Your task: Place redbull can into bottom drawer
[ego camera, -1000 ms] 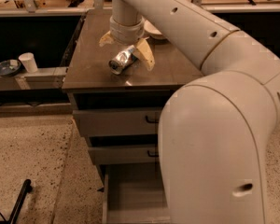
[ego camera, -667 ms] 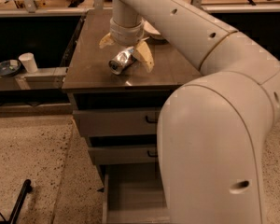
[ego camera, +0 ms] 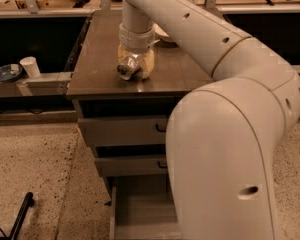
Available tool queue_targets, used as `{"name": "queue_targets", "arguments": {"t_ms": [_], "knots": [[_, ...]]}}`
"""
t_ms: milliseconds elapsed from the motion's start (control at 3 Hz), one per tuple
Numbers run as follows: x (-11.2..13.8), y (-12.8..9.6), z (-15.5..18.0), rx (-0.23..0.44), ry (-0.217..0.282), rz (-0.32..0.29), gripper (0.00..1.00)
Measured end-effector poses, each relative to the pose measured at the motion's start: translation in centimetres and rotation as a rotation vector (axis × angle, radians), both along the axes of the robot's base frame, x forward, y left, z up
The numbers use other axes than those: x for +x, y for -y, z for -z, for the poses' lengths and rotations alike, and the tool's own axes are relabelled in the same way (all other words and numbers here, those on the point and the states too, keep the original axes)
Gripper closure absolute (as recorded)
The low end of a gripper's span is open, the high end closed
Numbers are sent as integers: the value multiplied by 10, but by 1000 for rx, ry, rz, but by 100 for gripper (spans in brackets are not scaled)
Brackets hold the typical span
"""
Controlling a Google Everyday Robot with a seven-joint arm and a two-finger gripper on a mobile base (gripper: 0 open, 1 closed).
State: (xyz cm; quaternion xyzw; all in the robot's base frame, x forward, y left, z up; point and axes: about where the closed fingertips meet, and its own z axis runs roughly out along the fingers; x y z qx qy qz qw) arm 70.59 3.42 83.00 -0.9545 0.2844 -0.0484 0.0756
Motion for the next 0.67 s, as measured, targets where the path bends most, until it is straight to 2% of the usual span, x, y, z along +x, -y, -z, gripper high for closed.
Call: {"name": "queue_targets", "arguments": {"t_ms": [333,667], "knots": [[-3,-4,1,33,-15,-10,72],[-19,-5,-25,126,38,2,100]]}}
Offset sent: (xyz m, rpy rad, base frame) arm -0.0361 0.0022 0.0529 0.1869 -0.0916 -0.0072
